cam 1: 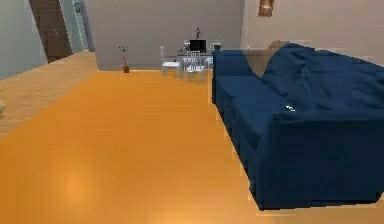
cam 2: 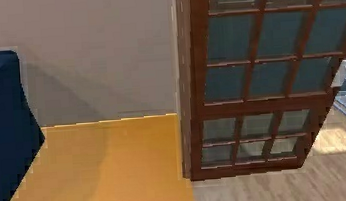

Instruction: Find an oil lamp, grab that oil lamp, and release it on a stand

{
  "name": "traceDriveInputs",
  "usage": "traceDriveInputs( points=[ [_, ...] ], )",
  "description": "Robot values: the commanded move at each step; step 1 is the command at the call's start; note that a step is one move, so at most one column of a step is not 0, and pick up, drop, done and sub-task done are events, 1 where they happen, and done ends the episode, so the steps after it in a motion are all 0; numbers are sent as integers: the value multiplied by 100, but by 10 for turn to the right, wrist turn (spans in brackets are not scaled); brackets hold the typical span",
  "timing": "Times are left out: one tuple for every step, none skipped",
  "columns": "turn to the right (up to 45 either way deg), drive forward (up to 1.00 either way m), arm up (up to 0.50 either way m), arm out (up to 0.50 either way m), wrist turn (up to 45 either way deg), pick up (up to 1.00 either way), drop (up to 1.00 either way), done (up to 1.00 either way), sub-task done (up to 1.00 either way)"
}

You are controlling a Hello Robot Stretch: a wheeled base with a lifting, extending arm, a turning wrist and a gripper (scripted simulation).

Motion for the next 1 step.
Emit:
traceDriveInputs(
  points=[
    [0, 100, 0, 0, 0, 0, 0, 0, 0]
  ],
)
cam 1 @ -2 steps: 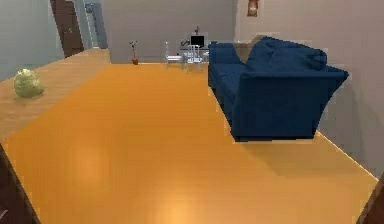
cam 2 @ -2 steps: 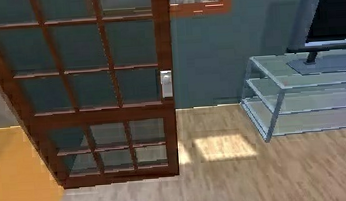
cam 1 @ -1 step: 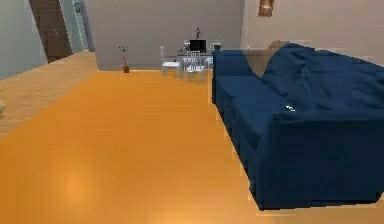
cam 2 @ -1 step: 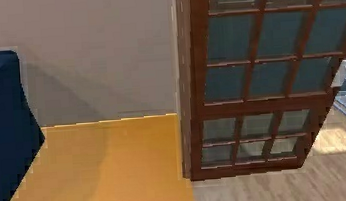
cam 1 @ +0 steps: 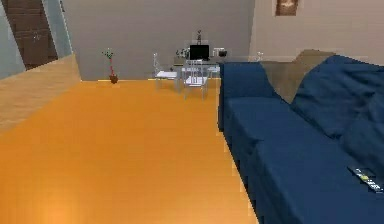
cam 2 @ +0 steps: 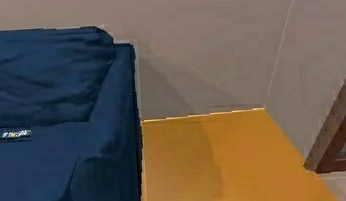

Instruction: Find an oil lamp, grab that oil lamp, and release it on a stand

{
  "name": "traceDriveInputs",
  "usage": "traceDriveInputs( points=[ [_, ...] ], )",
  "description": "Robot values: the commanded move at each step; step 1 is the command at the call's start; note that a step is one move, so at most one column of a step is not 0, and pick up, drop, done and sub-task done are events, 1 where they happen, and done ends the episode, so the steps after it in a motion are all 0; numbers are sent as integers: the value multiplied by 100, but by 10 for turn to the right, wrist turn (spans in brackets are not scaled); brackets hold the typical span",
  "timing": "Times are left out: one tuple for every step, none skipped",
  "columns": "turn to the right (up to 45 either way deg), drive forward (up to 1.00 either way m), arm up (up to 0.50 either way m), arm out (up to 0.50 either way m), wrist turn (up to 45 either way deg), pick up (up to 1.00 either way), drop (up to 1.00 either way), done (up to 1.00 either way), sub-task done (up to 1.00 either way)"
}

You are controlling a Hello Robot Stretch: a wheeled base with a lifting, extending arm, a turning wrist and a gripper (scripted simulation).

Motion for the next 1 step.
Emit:
traceDriveInputs(
  points=[
    [0, 100, 0, 0, 0, 0, 0, 0, 0]
  ],
)
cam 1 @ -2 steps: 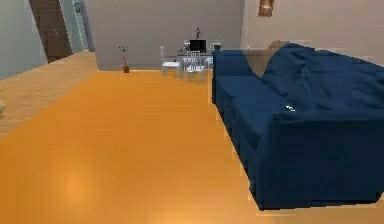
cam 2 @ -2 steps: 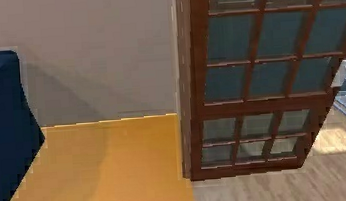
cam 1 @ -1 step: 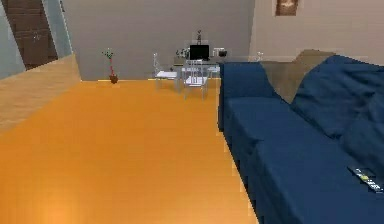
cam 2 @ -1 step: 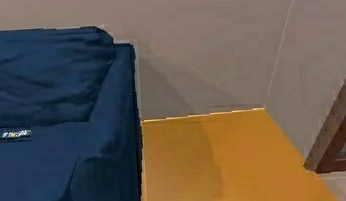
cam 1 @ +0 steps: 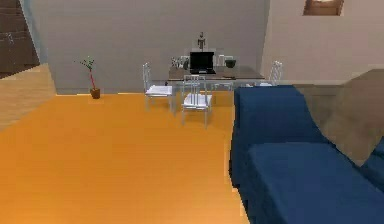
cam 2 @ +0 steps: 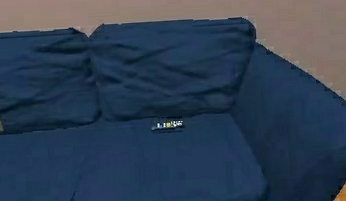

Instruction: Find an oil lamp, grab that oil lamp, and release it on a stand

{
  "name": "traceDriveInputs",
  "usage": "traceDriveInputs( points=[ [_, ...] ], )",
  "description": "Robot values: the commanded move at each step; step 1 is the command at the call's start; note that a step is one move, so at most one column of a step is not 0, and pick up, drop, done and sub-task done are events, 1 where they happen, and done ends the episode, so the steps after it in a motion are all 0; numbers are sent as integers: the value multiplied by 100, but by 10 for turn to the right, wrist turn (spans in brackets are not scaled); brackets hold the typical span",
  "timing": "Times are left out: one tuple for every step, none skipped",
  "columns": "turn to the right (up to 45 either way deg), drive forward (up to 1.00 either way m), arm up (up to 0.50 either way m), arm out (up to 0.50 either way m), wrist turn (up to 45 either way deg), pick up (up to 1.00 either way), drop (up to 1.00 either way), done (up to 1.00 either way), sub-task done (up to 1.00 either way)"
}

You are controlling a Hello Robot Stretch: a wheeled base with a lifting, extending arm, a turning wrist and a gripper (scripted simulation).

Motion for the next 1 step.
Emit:
traceDriveInputs(
  points=[
    [0, 100, 0, 0, 0, 0, 0, 0, 0]
  ],
)
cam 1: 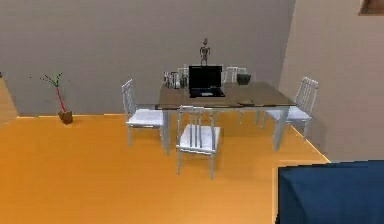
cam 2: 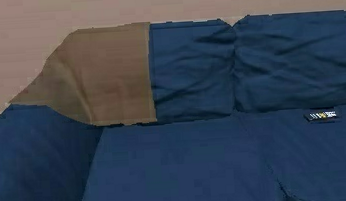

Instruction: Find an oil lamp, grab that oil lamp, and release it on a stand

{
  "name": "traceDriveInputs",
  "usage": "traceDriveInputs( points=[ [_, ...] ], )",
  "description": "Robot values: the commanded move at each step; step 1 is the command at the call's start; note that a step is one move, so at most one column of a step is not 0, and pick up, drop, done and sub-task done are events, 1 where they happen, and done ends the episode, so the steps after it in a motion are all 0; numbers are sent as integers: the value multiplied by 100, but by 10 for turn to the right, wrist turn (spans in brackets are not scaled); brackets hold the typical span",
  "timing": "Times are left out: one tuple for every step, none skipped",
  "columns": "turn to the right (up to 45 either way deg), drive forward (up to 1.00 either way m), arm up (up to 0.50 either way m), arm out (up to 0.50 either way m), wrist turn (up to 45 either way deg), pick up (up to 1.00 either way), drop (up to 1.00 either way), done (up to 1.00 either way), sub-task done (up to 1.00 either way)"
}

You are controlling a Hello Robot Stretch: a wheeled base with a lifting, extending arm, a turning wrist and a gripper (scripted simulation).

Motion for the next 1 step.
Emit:
traceDriveInputs(
  points=[
    [-30, 0, 0, 0, 0, 0, 0, 0, 0]
  ],
)
